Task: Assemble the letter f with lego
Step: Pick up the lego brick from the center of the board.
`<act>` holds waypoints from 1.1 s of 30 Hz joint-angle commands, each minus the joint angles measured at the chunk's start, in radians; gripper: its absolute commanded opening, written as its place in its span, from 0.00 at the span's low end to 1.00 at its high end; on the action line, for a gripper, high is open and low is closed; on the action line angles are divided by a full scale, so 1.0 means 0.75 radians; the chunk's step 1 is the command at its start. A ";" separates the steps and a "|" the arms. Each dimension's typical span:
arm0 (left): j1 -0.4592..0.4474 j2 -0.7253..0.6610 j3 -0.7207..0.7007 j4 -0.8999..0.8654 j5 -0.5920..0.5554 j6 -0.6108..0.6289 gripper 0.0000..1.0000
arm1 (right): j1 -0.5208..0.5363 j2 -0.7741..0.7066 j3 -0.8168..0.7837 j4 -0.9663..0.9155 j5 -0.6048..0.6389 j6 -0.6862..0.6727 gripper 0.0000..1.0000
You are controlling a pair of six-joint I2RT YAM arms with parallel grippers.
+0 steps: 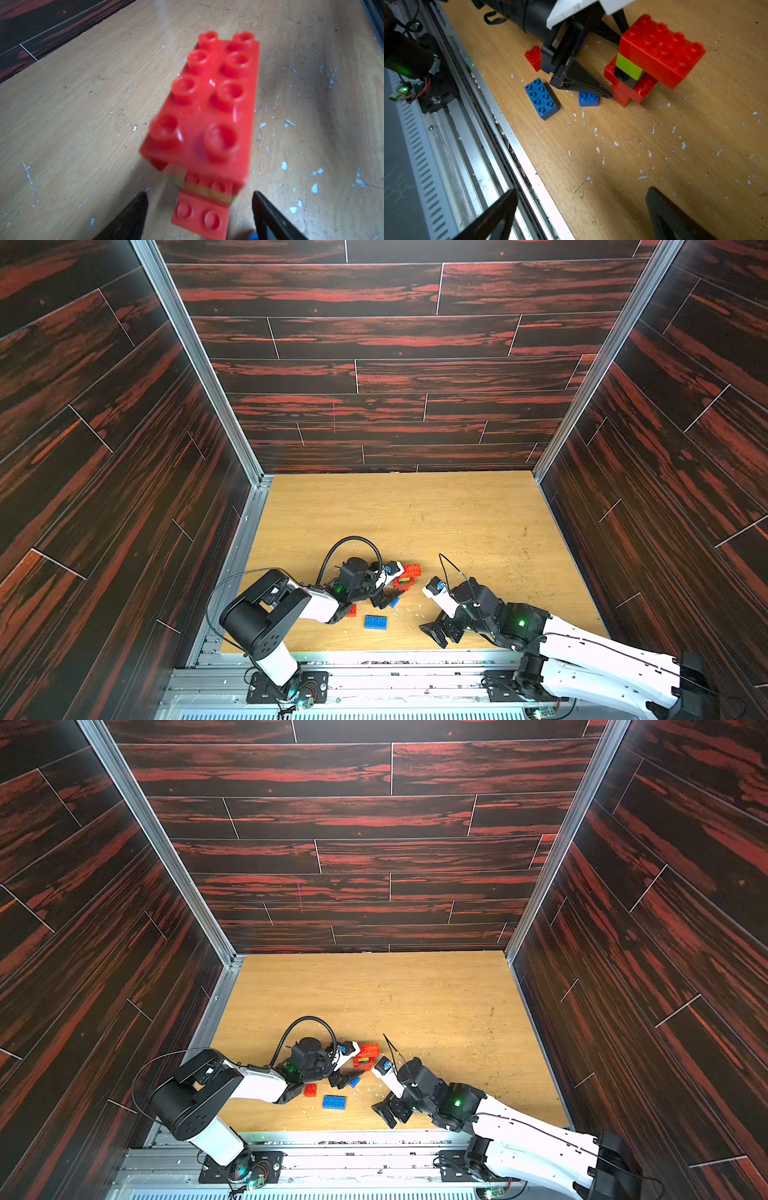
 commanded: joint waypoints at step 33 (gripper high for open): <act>0.012 -0.044 -0.097 0.199 0.063 -0.033 0.51 | 0.045 0.092 0.070 -0.022 0.009 0.007 0.98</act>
